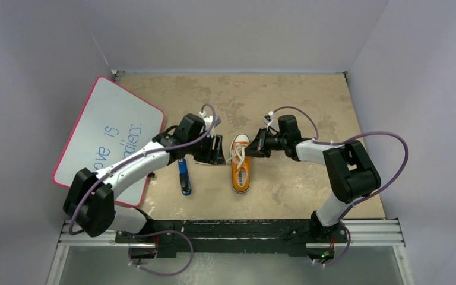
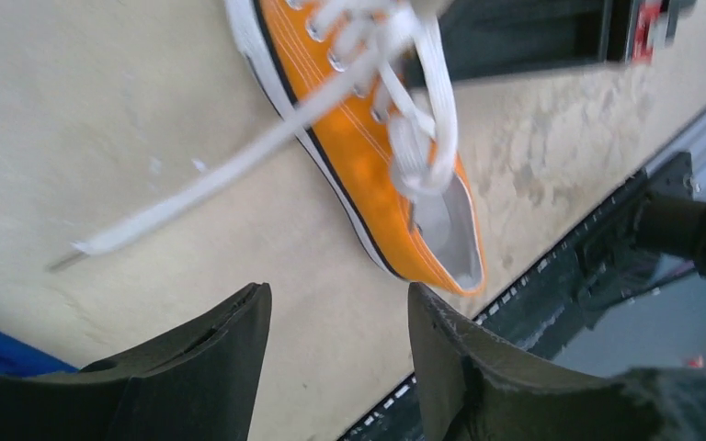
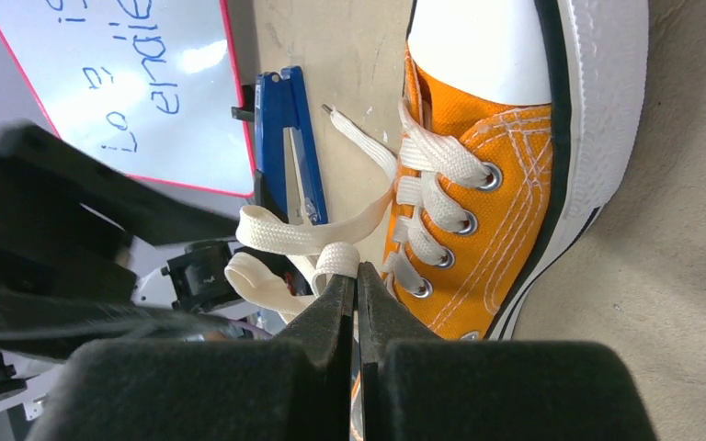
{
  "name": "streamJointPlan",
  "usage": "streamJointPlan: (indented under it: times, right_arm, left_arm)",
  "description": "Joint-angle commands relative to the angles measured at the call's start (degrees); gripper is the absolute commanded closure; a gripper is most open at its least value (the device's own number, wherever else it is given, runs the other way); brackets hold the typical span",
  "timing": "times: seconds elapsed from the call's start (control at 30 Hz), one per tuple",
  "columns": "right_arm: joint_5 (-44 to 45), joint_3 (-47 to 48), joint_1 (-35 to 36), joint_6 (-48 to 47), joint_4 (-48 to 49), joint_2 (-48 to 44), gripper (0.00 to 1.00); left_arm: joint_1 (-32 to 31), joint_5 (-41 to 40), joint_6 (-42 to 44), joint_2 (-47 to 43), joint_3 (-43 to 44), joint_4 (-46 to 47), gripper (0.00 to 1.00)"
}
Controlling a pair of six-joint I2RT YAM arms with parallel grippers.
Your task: Tie the shoes
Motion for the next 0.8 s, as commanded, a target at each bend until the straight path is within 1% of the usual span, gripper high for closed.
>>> streamJointPlan:
  times: [0.0, 0.07, 0.23, 0.33, 0.47, 0.6, 0.77]
  right_arm:
    - [-0.1, 2.3, 0.3, -0.5, 0.6, -0.1, 1.0]
    - [0.3, 2.1, 0.2, -0.3, 1.2, -0.1, 1.0]
    - [0.9, 1.7, 0.3, 0.0, 1.4, -0.7, 1.0]
    - [0.9, 1.6, 0.3, 0.1, 1.4, -0.8, 1.0]
    - [1.2, 1.7, 0.4, 0.2, 1.5, -0.8, 1.0]
    - [1.4, 1.7, 0.4, 0.4, 1.8, -0.7, 1.0]
    - [1.6, 1.6, 0.5, 0.6, 2.0, -0.8, 1.0]
  left_arm:
    - [-4.3, 7.7, -7.1, -4.7, -7.8, 15.0, 0.48]
    - [-5.4, 8.6, -10.0, -3.1, -9.0, 21.5, 0.5]
    - [-6.8, 8.4, -9.3, 5.0, -6.1, 23.7, 0.5]
    - [-6.9, 7.6, -9.2, 7.5, -5.8, 25.1, 0.51]
    - [-7.3, 7.9, -6.8, 10.2, -3.8, 24.1, 0.53]
    - [-7.4, 8.4, -6.6, 11.2, -3.7, 25.1, 0.62]
    - [-7.5, 8.9, -5.2, 13.2, -3.2, 24.1, 0.76]
